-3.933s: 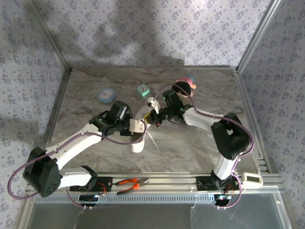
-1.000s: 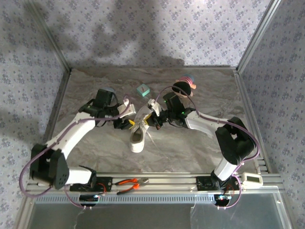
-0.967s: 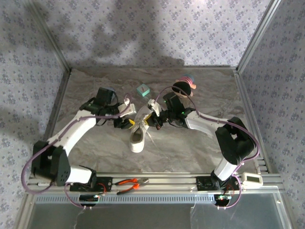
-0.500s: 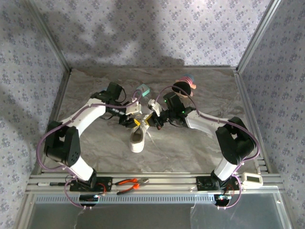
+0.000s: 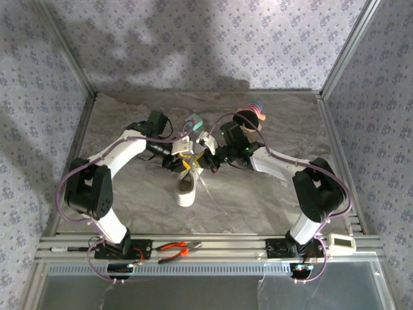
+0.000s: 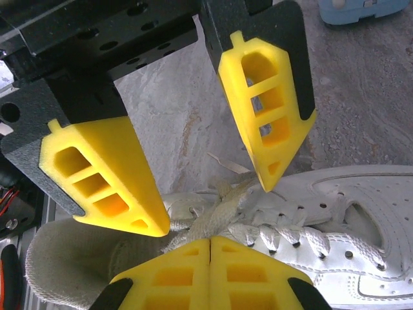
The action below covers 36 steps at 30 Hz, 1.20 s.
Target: Tie the shoes
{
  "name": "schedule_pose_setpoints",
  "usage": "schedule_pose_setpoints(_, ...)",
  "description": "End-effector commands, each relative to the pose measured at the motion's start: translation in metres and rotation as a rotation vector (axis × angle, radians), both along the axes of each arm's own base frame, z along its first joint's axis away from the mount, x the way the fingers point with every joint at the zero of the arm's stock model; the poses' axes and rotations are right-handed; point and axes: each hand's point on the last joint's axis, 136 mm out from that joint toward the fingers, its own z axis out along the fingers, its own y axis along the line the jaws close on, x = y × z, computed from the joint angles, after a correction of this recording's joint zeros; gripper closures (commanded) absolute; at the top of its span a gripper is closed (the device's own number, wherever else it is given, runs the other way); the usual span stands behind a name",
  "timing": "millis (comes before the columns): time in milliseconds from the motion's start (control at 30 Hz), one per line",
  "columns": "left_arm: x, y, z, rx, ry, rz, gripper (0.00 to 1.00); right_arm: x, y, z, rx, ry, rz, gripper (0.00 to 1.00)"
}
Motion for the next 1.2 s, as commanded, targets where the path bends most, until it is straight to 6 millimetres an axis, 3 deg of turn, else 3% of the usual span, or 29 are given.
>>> schedule_pose_setpoints(0,-0.002,-0.012,0.009,-0.055,0.001,-0.049,0.47,-0.002,0.005,0.003,0.000,0.001,0.031,1.00)
schedule_pose_setpoints(367,-0.002,-0.017,0.005,-0.050,0.020,-0.048,0.56,-0.004,0.007,0.002,-0.008,-0.002,0.047,1.00)
schedule_pose_setpoints(767,0.005,-0.016,0.005,-0.046,0.000,0.010,0.82,-0.009,0.009,0.003,-0.010,-0.002,0.061,1.00)
schedule_pose_setpoints(933,0.011,-0.020,0.004,-0.049,-0.086,0.052,0.97,-0.014,0.009,0.004,-0.001,0.021,0.066,1.00)
schedule_pose_setpoints(1133,0.004,-0.020,-0.003,-0.039,-0.141,0.075,1.00,-0.024,0.011,0.002,0.012,0.058,0.077,1.00)
schedule_pose_setpoints(1167,0.003,-0.019,-0.002,-0.043,-0.153,0.078,1.00,-0.026,0.010,0.003,0.021,0.070,0.077,0.96)
